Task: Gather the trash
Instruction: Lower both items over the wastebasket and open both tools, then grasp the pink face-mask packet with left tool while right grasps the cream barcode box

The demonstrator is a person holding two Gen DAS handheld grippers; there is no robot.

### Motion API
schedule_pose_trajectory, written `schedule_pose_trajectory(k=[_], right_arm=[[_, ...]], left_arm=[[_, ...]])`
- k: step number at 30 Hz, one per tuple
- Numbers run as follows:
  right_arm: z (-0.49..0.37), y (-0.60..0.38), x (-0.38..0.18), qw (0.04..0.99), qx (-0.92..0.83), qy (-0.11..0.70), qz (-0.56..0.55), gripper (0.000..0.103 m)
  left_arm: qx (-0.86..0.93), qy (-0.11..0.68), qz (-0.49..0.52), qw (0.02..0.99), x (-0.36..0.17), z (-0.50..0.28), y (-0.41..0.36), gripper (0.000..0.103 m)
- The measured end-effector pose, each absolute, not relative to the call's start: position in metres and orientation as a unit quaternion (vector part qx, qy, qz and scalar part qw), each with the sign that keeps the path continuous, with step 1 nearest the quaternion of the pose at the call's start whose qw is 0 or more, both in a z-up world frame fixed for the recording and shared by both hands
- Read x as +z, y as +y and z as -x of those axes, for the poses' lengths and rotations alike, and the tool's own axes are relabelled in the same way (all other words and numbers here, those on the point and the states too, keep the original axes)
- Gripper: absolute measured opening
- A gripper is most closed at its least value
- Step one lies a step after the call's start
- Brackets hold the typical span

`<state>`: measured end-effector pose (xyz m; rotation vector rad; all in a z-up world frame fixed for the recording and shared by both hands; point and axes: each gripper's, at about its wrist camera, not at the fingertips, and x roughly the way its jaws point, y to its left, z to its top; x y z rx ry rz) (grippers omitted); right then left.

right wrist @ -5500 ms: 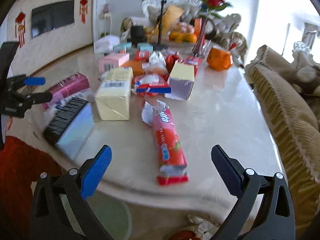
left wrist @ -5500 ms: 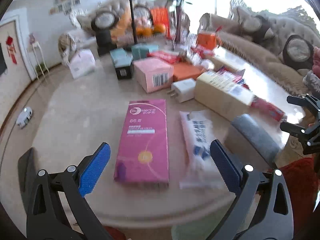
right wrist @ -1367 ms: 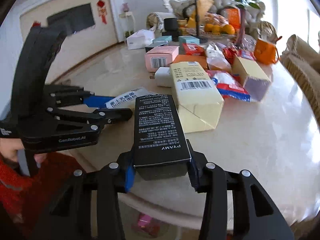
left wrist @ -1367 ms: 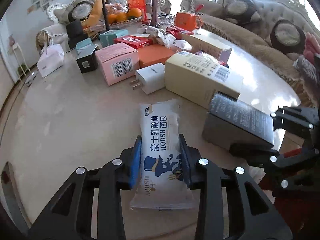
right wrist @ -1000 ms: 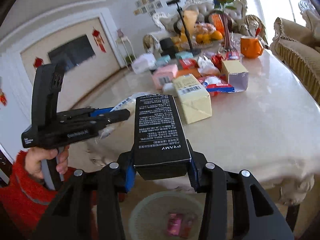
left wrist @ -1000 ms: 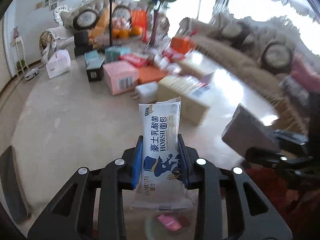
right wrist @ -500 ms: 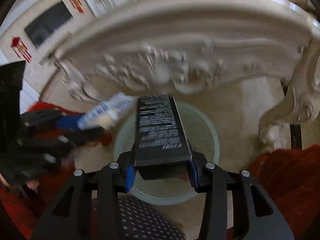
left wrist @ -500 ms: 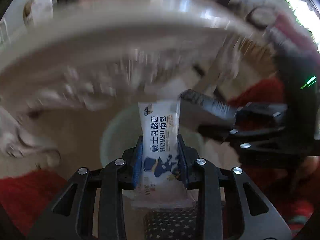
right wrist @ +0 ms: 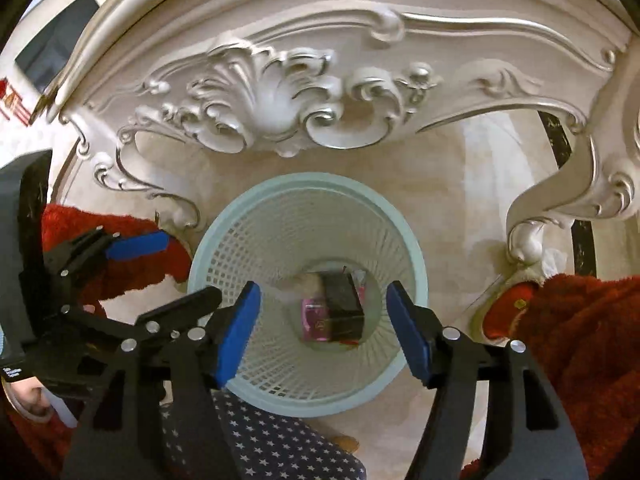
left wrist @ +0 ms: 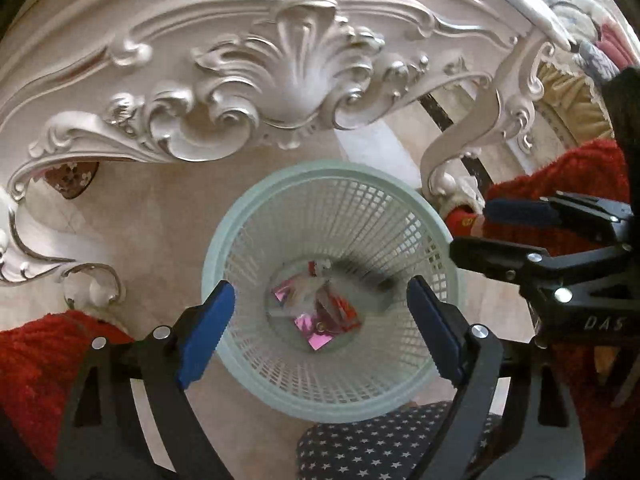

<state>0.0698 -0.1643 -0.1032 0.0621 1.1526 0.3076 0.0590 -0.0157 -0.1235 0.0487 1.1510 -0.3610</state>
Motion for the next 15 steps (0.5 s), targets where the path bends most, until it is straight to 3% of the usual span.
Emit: schedule_pose_trajectory(k=[9, 15], right_arm=[[-0.056, -0.173, -0.073, 0.858, 0.159, 0.486, -0.053, 0.062], [-0.043, -0.182, 0.017, 0.907, 0.201, 0.368, -0.033, 0.062]], left_arm=[[-0.160, 0.527, -0.003, 0.835, -0.113, -0.053, -0.001, 0.085], [-0.195, 0.450, 0.014, 0.872, -0.026, -0.038, 0.009, 0.085]])
